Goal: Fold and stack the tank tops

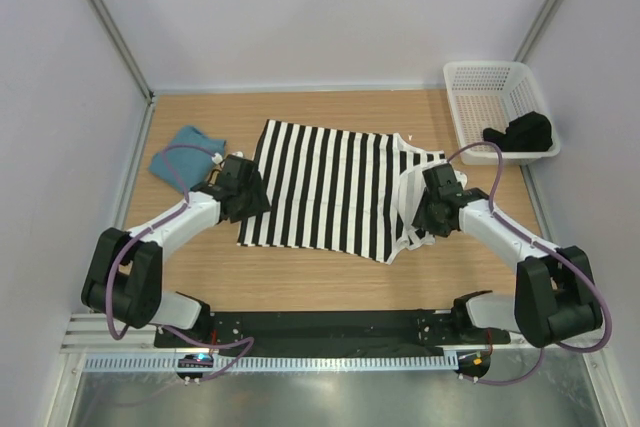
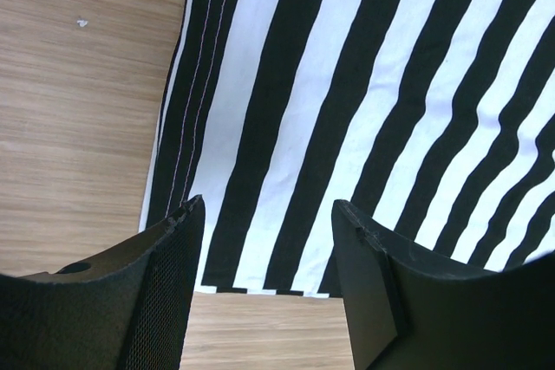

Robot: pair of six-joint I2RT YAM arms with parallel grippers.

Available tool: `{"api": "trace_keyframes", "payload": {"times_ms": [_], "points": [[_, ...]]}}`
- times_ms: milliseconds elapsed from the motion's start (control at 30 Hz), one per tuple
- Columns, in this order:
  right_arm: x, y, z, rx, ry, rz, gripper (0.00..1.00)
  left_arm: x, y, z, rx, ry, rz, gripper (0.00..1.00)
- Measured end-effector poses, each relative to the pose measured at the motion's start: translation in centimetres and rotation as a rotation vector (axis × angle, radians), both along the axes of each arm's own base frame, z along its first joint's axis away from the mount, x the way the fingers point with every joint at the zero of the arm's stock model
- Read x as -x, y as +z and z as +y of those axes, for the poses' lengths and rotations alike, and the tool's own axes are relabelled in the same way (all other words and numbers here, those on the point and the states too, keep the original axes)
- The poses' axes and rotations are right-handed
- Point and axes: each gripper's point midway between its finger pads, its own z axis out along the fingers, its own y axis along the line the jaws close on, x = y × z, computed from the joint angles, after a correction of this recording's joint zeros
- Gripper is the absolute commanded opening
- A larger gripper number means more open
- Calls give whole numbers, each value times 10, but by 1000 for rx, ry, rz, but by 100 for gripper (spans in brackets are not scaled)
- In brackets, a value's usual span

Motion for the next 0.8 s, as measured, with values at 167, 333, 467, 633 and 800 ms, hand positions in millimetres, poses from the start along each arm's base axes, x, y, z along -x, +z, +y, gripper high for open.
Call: {"api": "trace_keyframes", "payload": {"times_ms": [167,333,467,633,800], "points": [[2,-12,1,15,8,42,34,-4,-1,-1,3,-2,-13,61],[4,-18,-2,38,2,64,15,-6,-4,-2,1,-6,-13,61],[3,-19,-4,47,-10,64,1,-7,-5,-2,1,-7,-15,62],[2,-17,-10,73,-33,50,1,-7,-5,-3,3,-10,-18,61],[0,-1,-26,106,-119,-14,1,-6,-8,-4,11,-17,-18,62]]}}
